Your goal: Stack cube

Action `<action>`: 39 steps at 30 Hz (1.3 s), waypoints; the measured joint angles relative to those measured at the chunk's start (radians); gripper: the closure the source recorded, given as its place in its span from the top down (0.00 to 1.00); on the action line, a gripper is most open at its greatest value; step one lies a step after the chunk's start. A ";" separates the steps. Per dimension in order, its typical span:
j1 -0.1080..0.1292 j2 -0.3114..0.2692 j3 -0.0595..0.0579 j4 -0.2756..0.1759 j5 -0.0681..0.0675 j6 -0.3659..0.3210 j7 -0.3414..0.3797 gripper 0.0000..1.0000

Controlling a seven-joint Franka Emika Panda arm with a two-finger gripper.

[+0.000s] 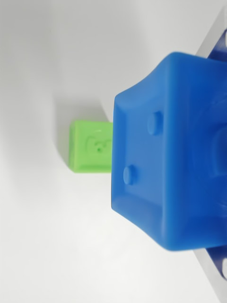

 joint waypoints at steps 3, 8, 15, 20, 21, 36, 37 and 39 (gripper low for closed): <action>0.000 0.021 0.000 -0.002 0.000 0.019 0.001 0.00; 0.000 0.054 0.000 -0.009 0.002 0.055 0.001 0.00; 0.000 0.083 0.001 -0.014 0.005 0.092 0.000 0.00; 0.000 0.111 0.002 -0.016 0.008 0.119 0.000 0.00; 0.000 0.113 0.002 -0.016 0.009 0.122 -0.001 0.00; -0.003 0.179 0.006 -0.017 0.014 0.188 -0.005 0.00; -0.003 0.183 0.006 -0.017 0.015 0.192 -0.005 0.00; -0.004 0.190 0.007 -0.016 0.015 0.198 -0.005 0.00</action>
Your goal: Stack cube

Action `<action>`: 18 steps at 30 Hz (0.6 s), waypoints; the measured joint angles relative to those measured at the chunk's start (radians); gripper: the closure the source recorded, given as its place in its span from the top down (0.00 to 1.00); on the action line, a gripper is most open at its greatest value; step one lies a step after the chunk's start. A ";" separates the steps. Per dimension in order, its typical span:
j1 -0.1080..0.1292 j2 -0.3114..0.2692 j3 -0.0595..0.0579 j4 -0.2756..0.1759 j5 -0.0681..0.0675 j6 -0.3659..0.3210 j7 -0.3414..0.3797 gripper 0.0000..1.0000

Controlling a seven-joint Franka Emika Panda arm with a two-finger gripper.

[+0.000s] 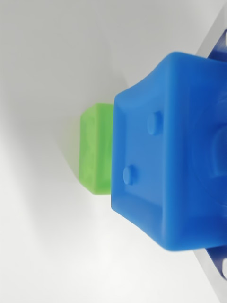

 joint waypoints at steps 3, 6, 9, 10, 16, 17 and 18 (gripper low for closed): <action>0.000 0.009 0.001 0.001 0.001 0.008 0.000 0.00; -0.001 0.019 0.002 0.001 0.001 0.018 -0.001 0.00; -0.001 0.027 0.002 0.002 0.002 0.025 -0.001 0.00; -0.002 0.030 0.003 0.003 0.002 0.028 -0.001 0.00; -0.004 0.043 0.005 0.004 0.002 0.037 -0.002 0.00; -0.004 0.044 0.005 0.005 0.002 0.039 -0.002 0.00; -0.004 0.045 0.005 0.005 0.002 0.040 -0.002 0.00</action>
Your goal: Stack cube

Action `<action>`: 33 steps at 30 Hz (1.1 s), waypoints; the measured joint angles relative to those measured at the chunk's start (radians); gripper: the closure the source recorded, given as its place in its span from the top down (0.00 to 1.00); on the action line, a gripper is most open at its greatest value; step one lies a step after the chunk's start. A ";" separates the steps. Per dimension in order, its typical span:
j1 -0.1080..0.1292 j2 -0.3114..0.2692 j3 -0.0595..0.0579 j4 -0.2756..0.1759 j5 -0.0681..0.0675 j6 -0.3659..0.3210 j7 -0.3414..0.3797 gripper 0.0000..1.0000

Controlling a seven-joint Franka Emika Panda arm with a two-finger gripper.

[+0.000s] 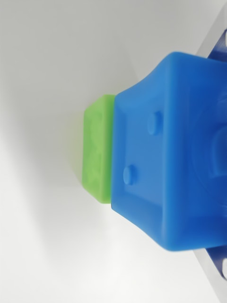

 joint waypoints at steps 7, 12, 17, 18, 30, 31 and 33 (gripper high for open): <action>-0.001 0.008 0.001 0.002 0.000 0.007 0.000 0.00; -0.001 0.010 0.002 0.002 0.000 0.009 0.000 1.00; -0.001 0.010 0.002 0.002 0.000 0.009 0.000 1.00; -0.001 0.010 0.002 0.002 0.000 0.009 0.000 1.00; -0.001 0.010 0.002 0.002 0.000 0.009 0.000 1.00; -0.001 0.010 0.002 0.002 0.000 0.009 0.000 1.00; -0.001 0.010 0.002 0.002 0.000 0.009 0.000 1.00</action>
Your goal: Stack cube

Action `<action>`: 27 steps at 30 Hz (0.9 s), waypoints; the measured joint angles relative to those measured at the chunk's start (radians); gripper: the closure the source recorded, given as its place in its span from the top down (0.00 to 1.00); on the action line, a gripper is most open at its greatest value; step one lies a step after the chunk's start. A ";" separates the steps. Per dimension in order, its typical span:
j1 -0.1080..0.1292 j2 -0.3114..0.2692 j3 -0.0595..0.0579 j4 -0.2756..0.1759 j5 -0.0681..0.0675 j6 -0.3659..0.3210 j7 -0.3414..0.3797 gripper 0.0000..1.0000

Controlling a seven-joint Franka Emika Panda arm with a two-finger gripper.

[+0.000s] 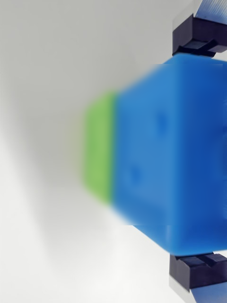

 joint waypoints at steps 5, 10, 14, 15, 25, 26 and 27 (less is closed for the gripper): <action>0.000 0.000 0.000 0.000 0.000 0.000 0.000 1.00; 0.000 0.000 0.000 0.000 0.000 0.000 0.000 1.00; 0.000 0.000 0.000 0.000 0.000 0.000 0.000 1.00; 0.000 -0.001 0.000 0.000 0.000 -0.001 0.000 1.00; 0.001 -0.036 -0.001 -0.004 0.000 -0.029 0.000 1.00; 0.001 -0.042 -0.002 -0.005 0.000 -0.033 0.000 1.00; 0.001 -0.047 -0.002 -0.006 -0.001 -0.037 0.001 1.00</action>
